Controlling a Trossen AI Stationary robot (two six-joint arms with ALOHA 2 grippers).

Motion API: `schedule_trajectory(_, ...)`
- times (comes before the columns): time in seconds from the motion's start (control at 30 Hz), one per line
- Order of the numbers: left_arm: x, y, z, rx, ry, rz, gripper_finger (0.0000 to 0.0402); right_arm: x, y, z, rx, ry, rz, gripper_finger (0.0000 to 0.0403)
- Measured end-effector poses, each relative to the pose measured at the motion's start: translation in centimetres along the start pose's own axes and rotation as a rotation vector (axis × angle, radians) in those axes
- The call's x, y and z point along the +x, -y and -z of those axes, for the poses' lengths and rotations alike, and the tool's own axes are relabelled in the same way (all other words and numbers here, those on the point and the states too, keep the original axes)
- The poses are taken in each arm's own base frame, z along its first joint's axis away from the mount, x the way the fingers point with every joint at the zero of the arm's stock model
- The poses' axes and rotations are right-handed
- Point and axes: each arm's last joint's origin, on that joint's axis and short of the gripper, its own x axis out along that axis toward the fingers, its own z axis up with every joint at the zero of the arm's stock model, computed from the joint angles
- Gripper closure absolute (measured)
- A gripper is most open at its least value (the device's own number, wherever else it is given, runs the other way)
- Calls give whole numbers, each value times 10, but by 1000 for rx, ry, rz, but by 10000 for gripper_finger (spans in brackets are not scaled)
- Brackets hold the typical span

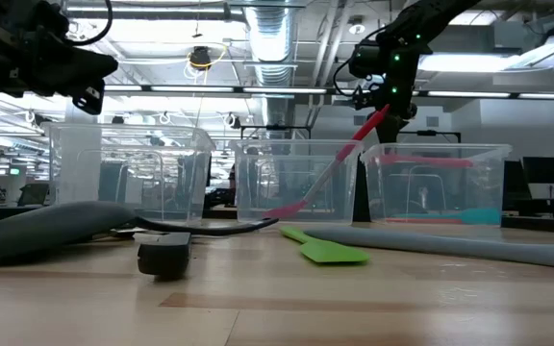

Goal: Pick & Place Kitchen Items
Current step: Put the pink spatula into the top right transparent bin, then put the blue serving spoon into the top middle transparent bin

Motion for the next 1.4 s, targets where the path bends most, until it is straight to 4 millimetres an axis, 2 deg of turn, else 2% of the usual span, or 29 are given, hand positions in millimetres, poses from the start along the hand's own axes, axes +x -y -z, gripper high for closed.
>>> schedule_trajectory(0.47,0,0,-1,30,11,3,400,3,4,2,49,-8,-21,398)
schedule_trajectory(1.03,0,0,-1,30,14,3,400,1,5,1,63,-8,-19,313)
schedule_trajectory(1.4,0,0,-1,30,15,3,400,-53,24,-4,117,164,11,241)
